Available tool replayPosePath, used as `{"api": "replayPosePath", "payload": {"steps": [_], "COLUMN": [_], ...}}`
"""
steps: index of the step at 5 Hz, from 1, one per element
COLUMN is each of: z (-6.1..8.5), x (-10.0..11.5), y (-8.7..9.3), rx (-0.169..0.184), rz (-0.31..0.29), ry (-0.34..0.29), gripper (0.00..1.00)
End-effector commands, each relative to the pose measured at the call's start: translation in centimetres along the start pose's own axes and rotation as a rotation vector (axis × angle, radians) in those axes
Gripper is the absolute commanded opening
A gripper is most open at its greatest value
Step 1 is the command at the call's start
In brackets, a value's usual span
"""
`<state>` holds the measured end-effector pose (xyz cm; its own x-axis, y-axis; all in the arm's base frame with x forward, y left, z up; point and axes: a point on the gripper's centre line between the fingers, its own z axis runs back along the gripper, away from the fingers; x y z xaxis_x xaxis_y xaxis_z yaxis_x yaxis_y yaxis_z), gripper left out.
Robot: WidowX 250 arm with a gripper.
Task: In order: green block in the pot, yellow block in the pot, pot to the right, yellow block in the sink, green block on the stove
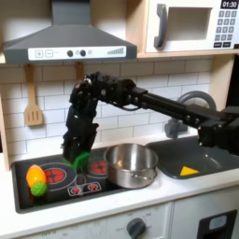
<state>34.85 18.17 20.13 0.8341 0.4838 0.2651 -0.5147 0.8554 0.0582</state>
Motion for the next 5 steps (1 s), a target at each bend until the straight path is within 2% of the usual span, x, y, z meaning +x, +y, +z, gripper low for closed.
{"api": "replayPosePath", "payload": {"steps": [1,2,3,4,5], "z": [0.4,0.4,1.5,1.0,1.2], "x": [-0.1,-0.2,-0.5,-0.3,-0.4], "y": [-0.3,-0.3,-0.2,-0.2,-0.2], "rx": [-0.014,-0.017,-0.018,-0.018,-0.019], "rz": [-0.025,-0.028,-0.043,-0.04,-0.04], "ry": [-0.003,-0.002,-0.005,0.001,0.0], "gripper": [1.0,1.0,1.0,1.0,1.0]}}
